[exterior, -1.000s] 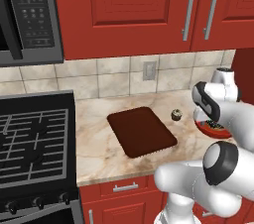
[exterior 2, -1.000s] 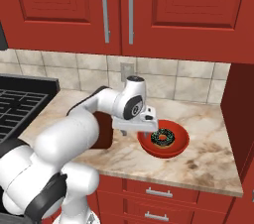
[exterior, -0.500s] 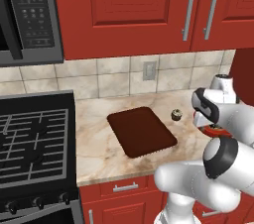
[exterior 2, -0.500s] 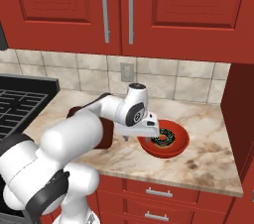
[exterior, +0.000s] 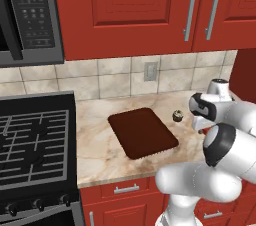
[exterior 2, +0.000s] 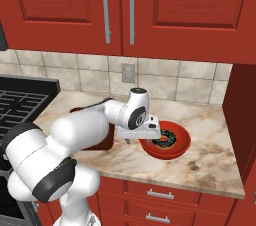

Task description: Place the bowl with donut and the cupcake onto the tray.

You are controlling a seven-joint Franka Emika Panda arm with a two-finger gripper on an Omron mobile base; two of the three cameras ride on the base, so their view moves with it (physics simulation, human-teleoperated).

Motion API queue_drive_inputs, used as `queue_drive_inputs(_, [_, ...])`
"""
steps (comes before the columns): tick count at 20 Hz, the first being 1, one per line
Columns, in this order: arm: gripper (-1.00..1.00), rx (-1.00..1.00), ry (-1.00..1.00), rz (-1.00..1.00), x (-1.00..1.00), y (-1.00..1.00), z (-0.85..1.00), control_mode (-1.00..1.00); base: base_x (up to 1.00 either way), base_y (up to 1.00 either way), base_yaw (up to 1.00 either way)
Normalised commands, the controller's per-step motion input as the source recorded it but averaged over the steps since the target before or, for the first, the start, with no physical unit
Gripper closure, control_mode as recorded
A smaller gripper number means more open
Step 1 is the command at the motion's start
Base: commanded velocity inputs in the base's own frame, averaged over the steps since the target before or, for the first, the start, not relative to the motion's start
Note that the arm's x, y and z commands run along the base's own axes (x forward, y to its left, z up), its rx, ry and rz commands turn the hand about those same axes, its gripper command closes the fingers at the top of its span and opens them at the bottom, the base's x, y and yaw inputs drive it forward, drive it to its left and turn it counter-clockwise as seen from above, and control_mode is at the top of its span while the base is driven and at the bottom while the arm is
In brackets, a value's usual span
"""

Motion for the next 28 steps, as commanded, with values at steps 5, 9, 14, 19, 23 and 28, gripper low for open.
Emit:
queue_drive_inputs(5, [-1.0,0.0,0.0,0.05,0.24,-0.08,-0.19,-1.0,0.0,0.0,0.0])
queue_drive_inputs(9, [-1.0,0.0,0.0,0.05,0.23,-0.09,-0.17,-1.0,0.0,0.0,0.0])
queue_drive_inputs(14, [-1.0,0.0,0.0,0.04,0.23,-0.08,-0.16,-1.0,0.0,0.0,0.0])
queue_drive_inputs(19, [-1.0,0.0,0.0,0.02,0.1,-0.02,-0.15,-1.0,0.0,0.0,0.0])
queue_drive_inputs(23, [-1.0,0.0,0.0,0.0,0.0,0.0,-0.12,-1.0,0.0,0.0,0.0])
queue_drive_inputs(28, [1.0,0.0,0.0,0.0,0.0,0.0,-0.09,-1.0,0.0,0.0,0.0])
